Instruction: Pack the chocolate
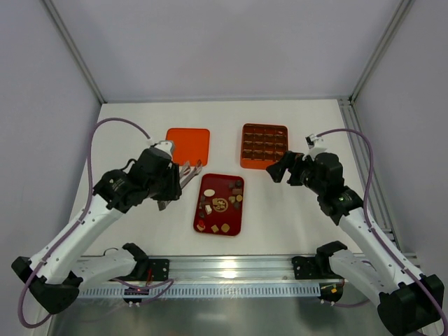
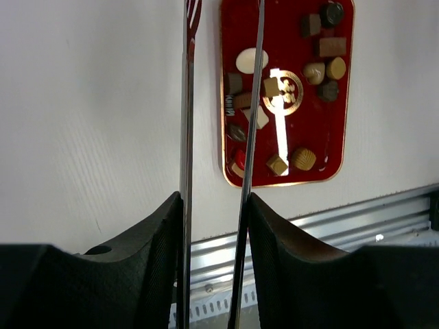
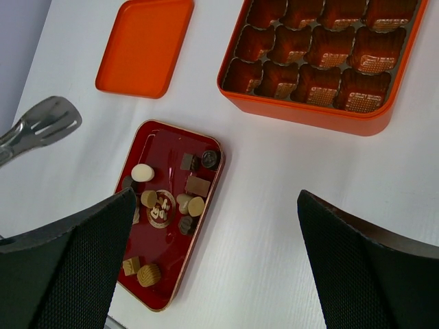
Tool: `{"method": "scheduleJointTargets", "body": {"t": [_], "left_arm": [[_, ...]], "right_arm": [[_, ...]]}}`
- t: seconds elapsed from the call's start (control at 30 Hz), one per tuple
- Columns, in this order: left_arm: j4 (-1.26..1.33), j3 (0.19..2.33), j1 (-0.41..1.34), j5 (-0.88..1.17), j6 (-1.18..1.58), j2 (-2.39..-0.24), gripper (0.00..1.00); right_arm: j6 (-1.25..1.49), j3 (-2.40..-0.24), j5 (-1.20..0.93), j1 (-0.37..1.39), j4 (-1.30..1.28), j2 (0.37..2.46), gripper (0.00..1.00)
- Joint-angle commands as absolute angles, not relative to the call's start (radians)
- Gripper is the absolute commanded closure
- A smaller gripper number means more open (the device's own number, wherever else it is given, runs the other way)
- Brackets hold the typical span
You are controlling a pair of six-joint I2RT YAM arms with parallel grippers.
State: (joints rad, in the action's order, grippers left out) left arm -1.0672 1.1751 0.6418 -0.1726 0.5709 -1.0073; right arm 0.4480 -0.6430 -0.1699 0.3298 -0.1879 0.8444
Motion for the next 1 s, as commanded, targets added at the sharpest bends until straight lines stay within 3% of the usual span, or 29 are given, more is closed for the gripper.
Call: {"method": "scheduleJointTargets", "body": {"t": [0.0, 0.37, 0.97], "left_arm": [[-1.106, 1.172, 0.730, -0.167, 0.614, -0.974, 0.59], [-1.187, 1.101, 0.920, -0.154, 0.690, -0.913, 0.60], [-1.178, 1.023, 0.971, -0.094, 0.726, -0.890, 0.62]], "right_arm": [[0.449, -0.667, -0.147, 0.328, -0.175, 0.834, 0.00], [0.454, -0.650, -0.130, 0.328, -0.190, 0.805, 0.00], [0.456, -0.637, -0.127, 0.328, -0.183, 0.807, 0.00]]}}
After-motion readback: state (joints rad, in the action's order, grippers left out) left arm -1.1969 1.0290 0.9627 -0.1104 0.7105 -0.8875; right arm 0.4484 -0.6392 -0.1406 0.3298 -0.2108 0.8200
